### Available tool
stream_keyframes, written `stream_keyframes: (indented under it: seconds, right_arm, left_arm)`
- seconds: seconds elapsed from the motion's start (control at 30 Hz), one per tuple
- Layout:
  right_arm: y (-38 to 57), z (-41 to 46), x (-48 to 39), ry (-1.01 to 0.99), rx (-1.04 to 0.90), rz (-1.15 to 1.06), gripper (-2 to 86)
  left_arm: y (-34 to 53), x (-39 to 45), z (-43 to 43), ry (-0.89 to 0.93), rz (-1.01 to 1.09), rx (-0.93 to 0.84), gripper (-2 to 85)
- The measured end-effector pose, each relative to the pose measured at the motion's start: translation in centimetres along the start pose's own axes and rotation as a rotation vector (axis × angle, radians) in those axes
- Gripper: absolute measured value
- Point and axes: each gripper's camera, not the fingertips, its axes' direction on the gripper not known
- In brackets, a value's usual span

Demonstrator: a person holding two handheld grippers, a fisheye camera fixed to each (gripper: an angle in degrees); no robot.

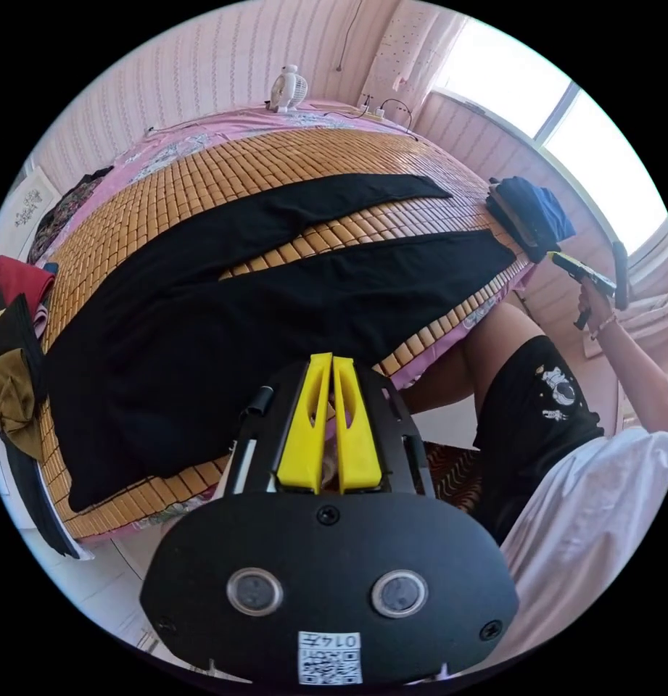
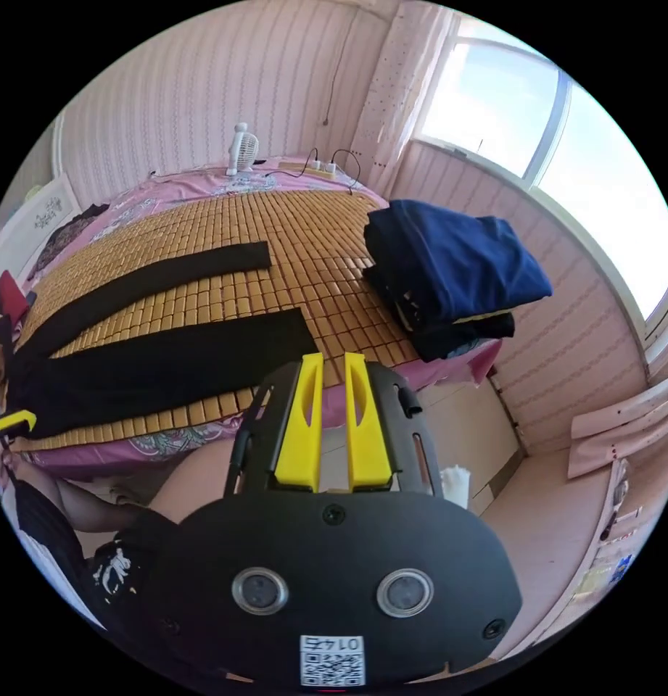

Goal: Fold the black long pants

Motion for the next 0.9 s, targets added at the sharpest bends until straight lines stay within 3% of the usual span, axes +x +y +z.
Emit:
stream_keyframes:
  seconds: [0.1, 0.2, 0.33, 0.47, 0.9]
  right_arm:
    - [3.6, -3.5, -1.8, 0.020, 0.090, -0.005, 4.9]
    - [6.5, -5.7, -3.0, -0.167, 0.120, 0.015, 4.4]
    - [8.5, -7.6, -5.0, -0.256, 0.153, -0.001, 0.3]
    - [9.0, -8.3, -6.5, -0.331, 0.123, -0.042, -0.8]
    - [12.5, -9.4, -7.4, -0.449, 0.069, -0.101, -0.3]
  left_arm:
    - [2.7, 0.3, -1.9, 0.018, -0.032, 0.090, -1.0]
    - [6.1, 0.6, -3.4, -0.010, -0.057, 0.155, -1.0]
    - [11.4, 1.2, -4.3, -0.171, -0.109, 0.212, -1.0]
    - [15.4, 3.0, -5.9, -0.255, -0.099, 0.384, -1.0]
    - [22.1, 3.6, -7.7, -0.184, -0.136, 0.516, -1.0]
